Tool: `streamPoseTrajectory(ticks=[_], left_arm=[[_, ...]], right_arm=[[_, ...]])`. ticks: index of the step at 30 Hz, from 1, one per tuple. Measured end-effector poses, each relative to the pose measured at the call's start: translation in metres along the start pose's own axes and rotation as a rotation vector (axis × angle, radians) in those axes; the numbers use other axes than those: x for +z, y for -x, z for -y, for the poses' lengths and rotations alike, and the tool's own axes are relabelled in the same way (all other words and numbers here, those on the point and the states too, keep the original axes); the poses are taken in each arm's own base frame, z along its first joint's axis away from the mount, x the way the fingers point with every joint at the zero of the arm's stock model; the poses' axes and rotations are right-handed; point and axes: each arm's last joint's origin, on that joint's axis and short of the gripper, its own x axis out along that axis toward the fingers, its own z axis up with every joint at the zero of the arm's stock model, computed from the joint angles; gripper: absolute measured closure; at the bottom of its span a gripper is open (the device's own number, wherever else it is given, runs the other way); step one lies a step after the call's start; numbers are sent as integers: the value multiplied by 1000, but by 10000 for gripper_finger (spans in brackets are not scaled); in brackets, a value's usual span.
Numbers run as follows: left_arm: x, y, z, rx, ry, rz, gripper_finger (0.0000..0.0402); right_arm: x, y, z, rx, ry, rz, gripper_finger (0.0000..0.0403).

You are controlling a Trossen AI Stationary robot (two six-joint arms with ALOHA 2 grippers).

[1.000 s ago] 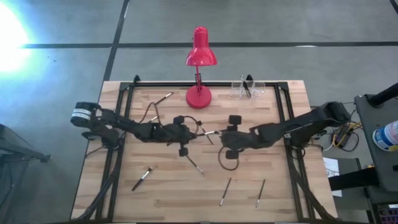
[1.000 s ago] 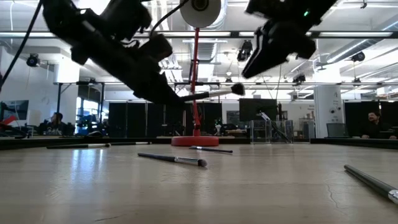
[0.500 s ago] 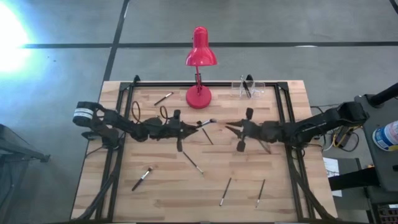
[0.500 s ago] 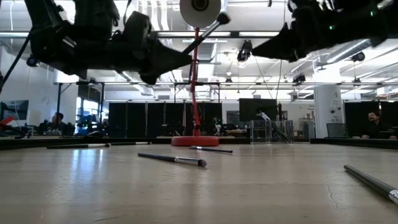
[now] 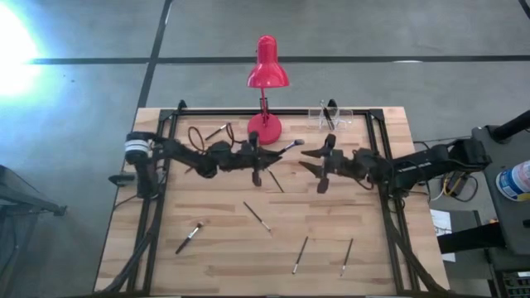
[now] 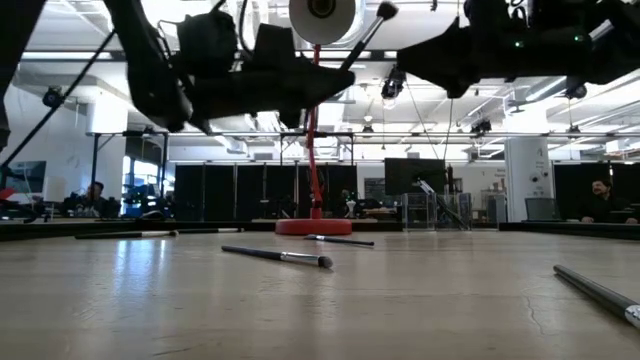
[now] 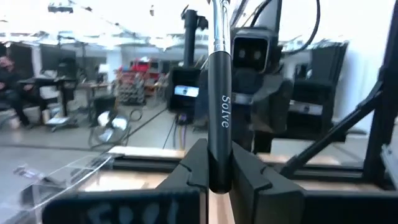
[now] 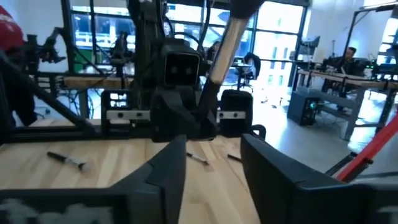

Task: Sort items
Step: Put the black powder brush into the transparent organizer

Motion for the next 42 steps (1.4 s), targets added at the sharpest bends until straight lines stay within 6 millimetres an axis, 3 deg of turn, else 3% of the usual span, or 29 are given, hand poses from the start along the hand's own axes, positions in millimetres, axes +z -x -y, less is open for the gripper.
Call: streamPoseTrajectory(ticks=[9,22,30,42], left_arm=[[-13,-1,-9,-44,13,65,375],[-13,1,-8,-64,27,80,375],[-14,0,-8,-63,29,66,375],[-15,0,-8,-62,29,52,375]], right_arm=[[-4,-11,8,-43,-22,36,198],[-13,-34,4,-36,-58,83,197],[-10,-39,4,-42,-81,252,197],[2,-58,1,-52,-29,314,202]])
